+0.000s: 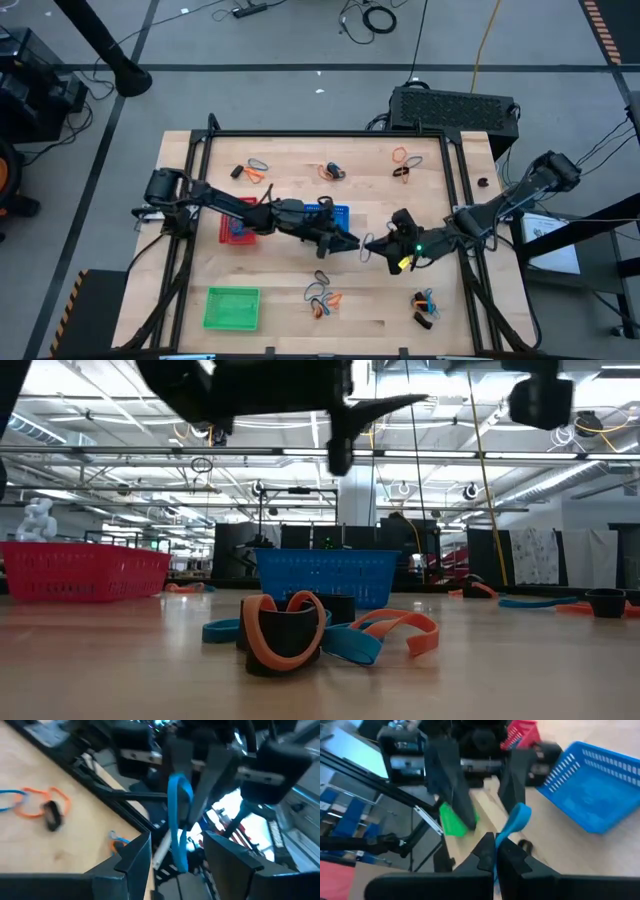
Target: Sort rubber bands into baskets
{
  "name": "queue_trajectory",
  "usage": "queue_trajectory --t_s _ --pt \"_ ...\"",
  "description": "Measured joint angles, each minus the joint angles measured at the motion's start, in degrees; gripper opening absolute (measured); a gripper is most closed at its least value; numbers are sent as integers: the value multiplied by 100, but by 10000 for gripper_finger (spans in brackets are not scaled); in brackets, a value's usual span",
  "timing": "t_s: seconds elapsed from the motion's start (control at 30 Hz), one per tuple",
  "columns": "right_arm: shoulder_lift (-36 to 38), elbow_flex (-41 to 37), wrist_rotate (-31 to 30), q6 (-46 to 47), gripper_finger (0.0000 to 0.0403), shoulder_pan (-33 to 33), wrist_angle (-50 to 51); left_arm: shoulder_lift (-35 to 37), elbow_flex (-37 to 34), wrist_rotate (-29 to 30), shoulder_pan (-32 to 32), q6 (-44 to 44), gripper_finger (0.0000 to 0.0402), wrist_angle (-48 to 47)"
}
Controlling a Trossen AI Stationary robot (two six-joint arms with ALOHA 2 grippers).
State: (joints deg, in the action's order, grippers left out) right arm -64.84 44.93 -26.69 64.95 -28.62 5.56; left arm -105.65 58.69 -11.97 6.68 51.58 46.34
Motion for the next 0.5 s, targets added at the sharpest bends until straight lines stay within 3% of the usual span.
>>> queue_trajectory --t_s 0.1,0.4,0.5 --pt "0 0 98 -162 0 151 -195 -141 224 -281 2 -118 187 -14" --pt "2 0 309 -403 0 282 -291 -202 274 -303 0 -226 187 -91" --pt "2 0 295 -464 0 284 -295 -202 274 -302 2 -248 171 -93"
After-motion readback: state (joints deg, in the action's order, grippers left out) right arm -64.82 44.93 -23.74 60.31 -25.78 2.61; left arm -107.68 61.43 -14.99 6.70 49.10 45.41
